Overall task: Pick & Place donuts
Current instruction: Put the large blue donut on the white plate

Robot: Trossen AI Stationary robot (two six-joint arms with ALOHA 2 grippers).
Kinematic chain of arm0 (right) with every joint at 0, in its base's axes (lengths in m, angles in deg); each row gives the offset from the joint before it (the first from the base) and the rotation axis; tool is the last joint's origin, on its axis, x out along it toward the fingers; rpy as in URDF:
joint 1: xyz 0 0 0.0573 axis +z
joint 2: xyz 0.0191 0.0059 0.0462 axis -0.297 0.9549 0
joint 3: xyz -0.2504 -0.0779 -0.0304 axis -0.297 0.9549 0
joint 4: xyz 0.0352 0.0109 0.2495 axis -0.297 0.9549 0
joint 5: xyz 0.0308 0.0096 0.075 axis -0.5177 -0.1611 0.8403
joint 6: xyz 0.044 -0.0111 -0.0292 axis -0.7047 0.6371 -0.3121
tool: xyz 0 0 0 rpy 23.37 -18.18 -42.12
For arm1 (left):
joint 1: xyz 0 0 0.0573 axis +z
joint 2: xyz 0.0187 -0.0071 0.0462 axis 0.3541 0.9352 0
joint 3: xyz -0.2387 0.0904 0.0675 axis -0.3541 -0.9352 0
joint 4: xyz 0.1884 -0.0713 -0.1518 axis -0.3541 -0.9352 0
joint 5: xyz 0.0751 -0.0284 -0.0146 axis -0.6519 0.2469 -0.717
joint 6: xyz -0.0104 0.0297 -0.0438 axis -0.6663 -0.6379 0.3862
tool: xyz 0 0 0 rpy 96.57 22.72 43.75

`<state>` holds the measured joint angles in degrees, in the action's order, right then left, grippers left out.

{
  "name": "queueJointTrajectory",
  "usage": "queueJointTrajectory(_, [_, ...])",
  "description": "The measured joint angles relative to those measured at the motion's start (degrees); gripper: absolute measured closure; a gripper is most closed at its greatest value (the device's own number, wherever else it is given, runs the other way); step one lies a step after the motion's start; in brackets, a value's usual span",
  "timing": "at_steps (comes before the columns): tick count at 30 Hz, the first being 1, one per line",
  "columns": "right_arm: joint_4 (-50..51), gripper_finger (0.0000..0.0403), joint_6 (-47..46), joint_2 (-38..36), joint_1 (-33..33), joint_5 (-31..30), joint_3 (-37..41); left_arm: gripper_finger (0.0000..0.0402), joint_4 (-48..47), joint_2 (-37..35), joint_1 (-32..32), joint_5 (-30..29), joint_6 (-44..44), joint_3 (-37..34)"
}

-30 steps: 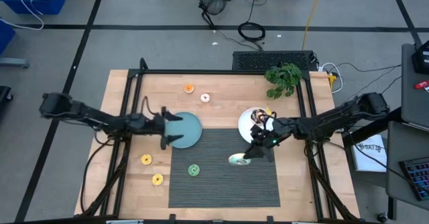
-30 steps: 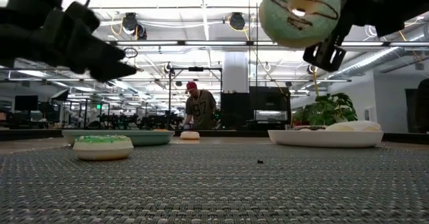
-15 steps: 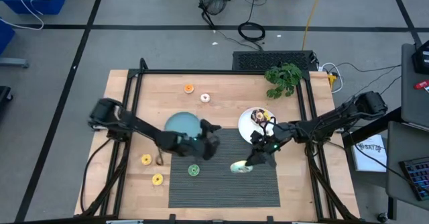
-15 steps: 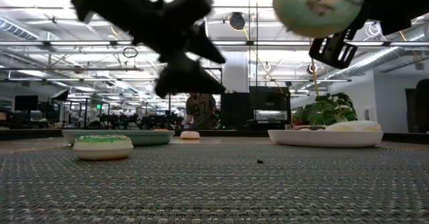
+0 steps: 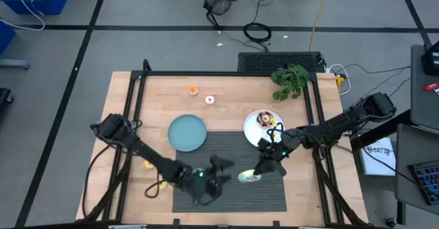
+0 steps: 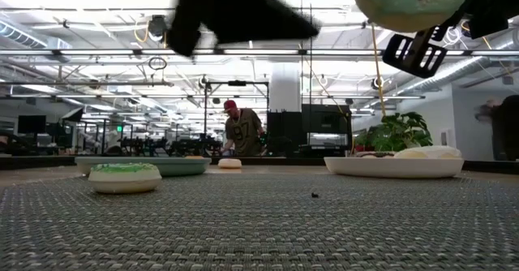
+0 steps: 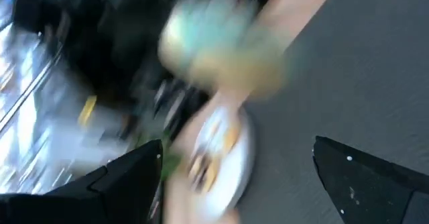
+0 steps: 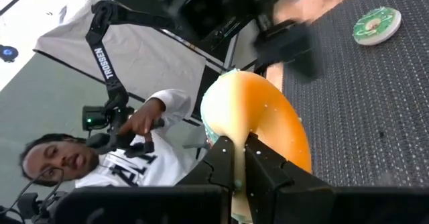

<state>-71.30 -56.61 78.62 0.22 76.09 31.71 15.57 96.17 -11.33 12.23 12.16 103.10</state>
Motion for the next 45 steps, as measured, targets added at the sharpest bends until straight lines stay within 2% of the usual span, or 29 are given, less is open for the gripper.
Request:
queueJointTrajectory(2, [0.0,0.039,-0.06,0.0,0.02,-0.02,0.0,0.0023,2.56,0.48,-1.39,4.33,-2.18,0.0])
queueJointTrajectory(9, [0.02,0.039,-0.3,0.0,0.02,-0.09,0.0,0.0023,6.88,1.04,-0.71,7.6,-11.39,0.0])
queueJointTrajectory(18, [0.06,0.039,0.33,0.0,0.02,-0.08,-0.02,0.0023,7.75,1.07,3.68,10.52,-11.07,0.0])
queueJointTrajectory(30, [0.13,0.039,0.77,0.0,0.02,-0.1,-0.02,0.0023,11.42,1.16,3.86,15.49,-13.17,0.0])
queueJointTrajectory(45, [1.08,0.039,0.79,0.0,0.02,-0.18,-0.07,0.0023,22.6,5.97,4.34,14.97,-21.16,0.22])
